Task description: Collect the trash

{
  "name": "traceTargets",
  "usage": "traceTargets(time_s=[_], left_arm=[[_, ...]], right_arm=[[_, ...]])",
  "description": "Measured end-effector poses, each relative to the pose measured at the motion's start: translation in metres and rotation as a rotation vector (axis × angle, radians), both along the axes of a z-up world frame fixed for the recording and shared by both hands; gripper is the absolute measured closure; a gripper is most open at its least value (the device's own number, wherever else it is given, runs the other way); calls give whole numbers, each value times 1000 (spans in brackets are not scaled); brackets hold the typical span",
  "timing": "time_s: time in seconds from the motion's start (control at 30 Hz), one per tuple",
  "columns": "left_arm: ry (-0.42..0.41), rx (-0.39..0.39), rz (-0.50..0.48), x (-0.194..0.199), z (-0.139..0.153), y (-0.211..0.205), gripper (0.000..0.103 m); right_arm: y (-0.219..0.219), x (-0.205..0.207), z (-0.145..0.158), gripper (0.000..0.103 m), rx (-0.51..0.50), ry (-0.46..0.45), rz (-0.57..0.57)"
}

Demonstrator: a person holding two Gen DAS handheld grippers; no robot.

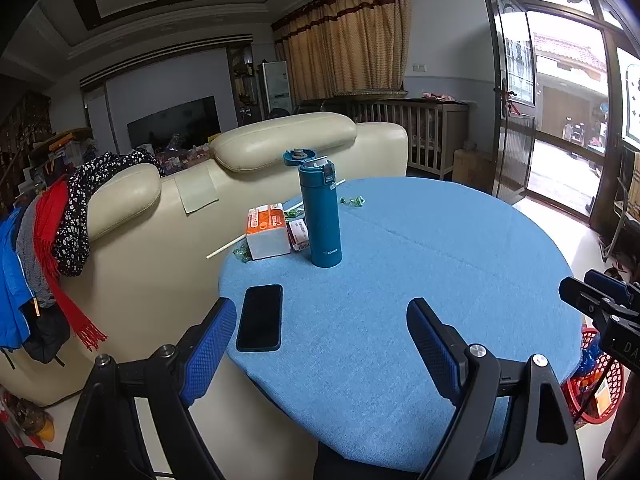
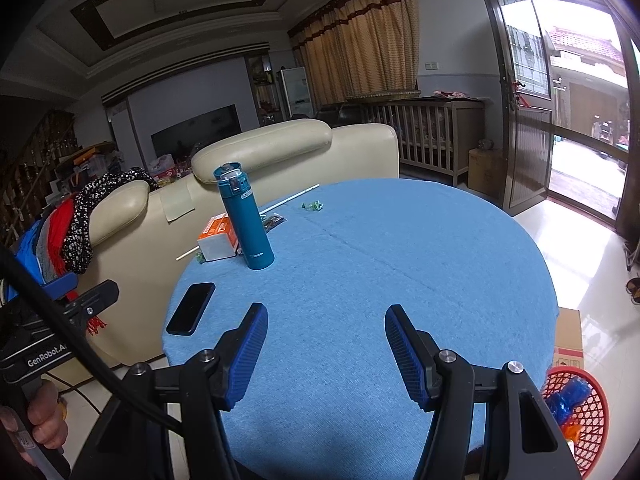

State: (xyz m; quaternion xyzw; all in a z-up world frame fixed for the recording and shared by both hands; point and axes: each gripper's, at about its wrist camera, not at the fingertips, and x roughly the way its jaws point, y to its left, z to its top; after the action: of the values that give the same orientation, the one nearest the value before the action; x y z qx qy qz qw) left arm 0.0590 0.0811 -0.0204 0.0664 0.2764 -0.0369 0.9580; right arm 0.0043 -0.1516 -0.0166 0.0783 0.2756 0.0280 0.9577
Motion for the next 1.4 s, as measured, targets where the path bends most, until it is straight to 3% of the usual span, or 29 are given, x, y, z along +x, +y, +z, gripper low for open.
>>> traceTargets(time_s=[1.4], left_arm=[[-4,17,-22,-6,3,-10,15]], right_arm=[[-8,-3,1,38,16,-1,-12]])
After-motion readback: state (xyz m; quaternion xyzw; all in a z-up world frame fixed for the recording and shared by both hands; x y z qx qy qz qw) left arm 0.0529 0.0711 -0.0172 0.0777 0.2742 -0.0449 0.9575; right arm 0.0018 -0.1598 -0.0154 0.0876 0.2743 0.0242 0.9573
